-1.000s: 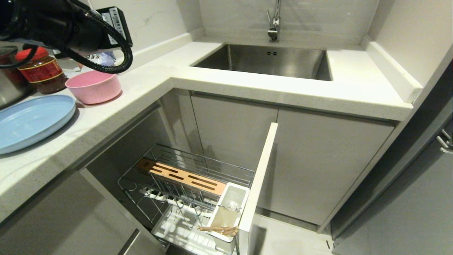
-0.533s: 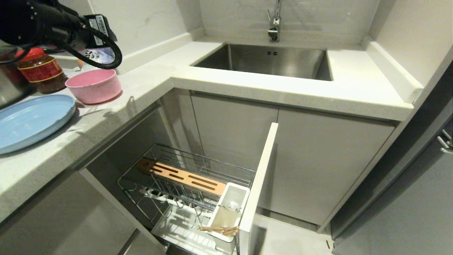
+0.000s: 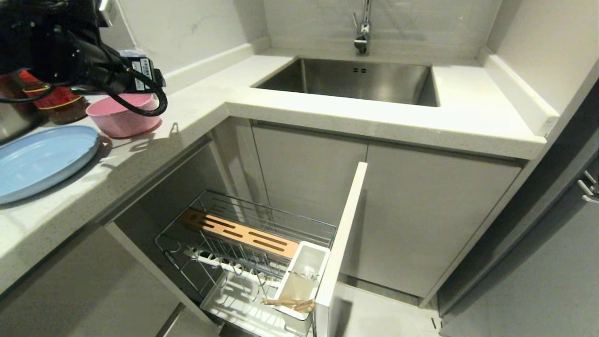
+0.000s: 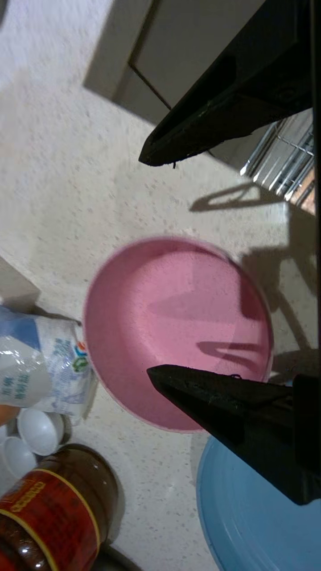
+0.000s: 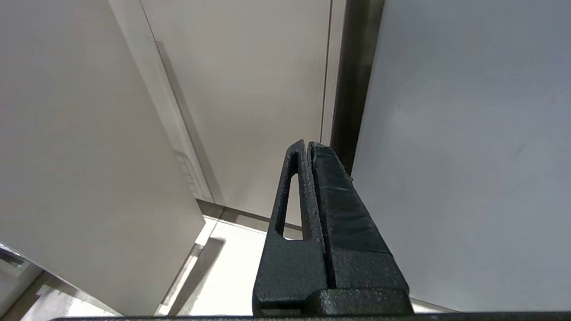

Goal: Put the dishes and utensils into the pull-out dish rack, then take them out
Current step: Pick up the bowl and place it in the cupboard

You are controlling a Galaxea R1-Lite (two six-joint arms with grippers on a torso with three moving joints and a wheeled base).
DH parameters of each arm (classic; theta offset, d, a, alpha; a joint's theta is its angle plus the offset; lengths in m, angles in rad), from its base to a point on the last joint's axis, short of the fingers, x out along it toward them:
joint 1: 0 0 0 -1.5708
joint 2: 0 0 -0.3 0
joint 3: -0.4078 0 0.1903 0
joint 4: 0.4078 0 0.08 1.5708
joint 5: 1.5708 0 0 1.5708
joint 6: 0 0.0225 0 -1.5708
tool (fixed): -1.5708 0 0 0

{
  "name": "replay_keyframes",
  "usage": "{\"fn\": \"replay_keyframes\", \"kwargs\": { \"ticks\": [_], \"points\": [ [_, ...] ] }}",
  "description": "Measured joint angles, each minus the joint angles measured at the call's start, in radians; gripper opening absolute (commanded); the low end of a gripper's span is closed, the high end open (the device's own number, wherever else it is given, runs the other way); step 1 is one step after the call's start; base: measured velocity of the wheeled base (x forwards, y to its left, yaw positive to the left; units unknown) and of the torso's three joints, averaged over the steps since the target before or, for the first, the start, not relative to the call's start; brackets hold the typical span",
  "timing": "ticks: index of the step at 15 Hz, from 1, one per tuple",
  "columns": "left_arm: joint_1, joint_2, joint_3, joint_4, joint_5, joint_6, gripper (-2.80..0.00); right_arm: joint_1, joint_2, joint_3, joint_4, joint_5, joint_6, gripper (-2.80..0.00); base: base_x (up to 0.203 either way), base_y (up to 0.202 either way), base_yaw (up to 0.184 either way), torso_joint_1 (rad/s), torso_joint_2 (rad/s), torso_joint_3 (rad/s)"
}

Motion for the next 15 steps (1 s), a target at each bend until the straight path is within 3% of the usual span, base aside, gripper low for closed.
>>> {"fn": "replay_keyframes", "kwargs": {
  "ticks": [4, 8, 13, 14, 15],
  "points": [
    [0.009, 0.026, -0.001, 0.038, -0.013, -0.005, 0.0, -0.001, 0.0, 0.0, 0.0, 0.0, 0.0, -2.8, 0.0, 0.0, 0.0, 0.0, 0.0, 0.0],
    [0.025, 0.045, 0.0, 0.051, -0.12, -0.017, 0.0, -0.001, 0.0, 0.0, 0.0, 0.0, 0.0, -2.8, 0.0, 0.0, 0.0, 0.0, 0.0, 0.0],
    [0.04, 0.07, 0.001, 0.052, -0.125, -0.019, 0.0, -0.001, 0.0, 0.0, 0.0, 0.0, 0.0, -2.8, 0.0, 0.0, 0.0, 0.0, 0.0, 0.0],
    [0.049, 0.073, 0.001, 0.052, -0.126, -0.019, -2.8, -0.001, 0.0, 0.0, 0.0, 0.0, 0.0, -2.8, 0.0, 0.0, 0.0, 0.0, 0.0, 0.0],
    [0.055, 0.076, 0.001, 0.05, -0.125, -0.018, -2.8, -0.001, 0.0, 0.0, 0.0, 0.0, 0.0, -2.8, 0.0, 0.0, 0.0, 0.0, 0.0, 0.0]
  ]
}}
